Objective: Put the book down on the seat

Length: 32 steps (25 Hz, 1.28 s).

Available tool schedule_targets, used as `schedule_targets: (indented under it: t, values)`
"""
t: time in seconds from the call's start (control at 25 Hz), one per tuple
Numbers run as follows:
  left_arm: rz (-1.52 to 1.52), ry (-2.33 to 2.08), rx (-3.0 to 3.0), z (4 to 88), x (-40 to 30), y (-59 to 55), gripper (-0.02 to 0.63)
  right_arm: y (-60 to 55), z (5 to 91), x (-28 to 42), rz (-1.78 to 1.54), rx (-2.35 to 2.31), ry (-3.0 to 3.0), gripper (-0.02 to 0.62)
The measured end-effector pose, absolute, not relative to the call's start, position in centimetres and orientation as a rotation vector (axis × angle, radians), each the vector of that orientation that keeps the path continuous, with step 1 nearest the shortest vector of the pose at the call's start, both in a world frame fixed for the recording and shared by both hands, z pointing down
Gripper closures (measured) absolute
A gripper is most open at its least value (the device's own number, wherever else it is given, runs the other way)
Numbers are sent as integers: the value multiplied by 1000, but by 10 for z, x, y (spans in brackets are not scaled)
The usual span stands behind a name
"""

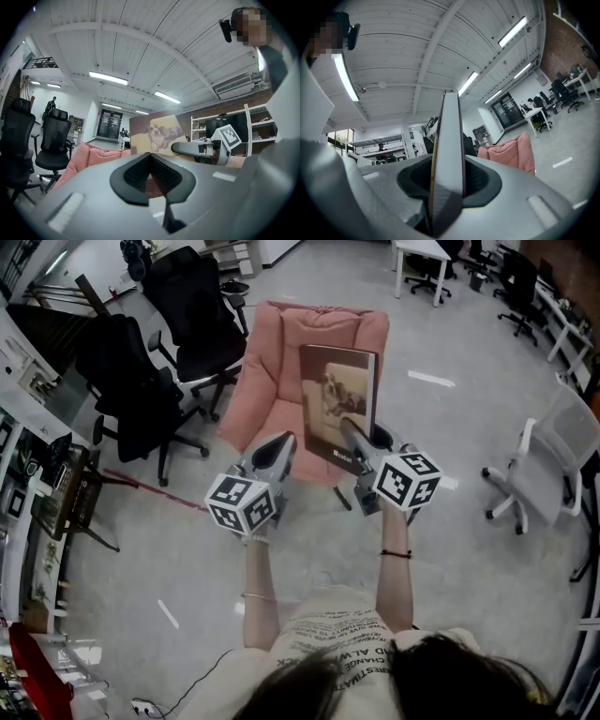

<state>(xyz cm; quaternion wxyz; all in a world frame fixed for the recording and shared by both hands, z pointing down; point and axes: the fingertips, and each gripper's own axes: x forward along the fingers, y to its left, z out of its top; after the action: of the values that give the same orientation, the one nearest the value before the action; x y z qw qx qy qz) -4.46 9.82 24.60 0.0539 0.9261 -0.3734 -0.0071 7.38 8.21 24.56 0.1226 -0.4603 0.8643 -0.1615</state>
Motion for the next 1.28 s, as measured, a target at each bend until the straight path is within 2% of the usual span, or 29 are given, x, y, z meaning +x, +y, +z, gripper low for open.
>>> schedule_targets:
  t: [0.64, 1.28]
  values:
    - [-41, -1146, 2768, 263, -64, 50, 607, 31, 263, 71, -532, -1380, 2490, 451]
    - [-111, -1323, 2687, 249, -48, -77, 608, -125, 240, 77, -514, -1222, 2645, 451]
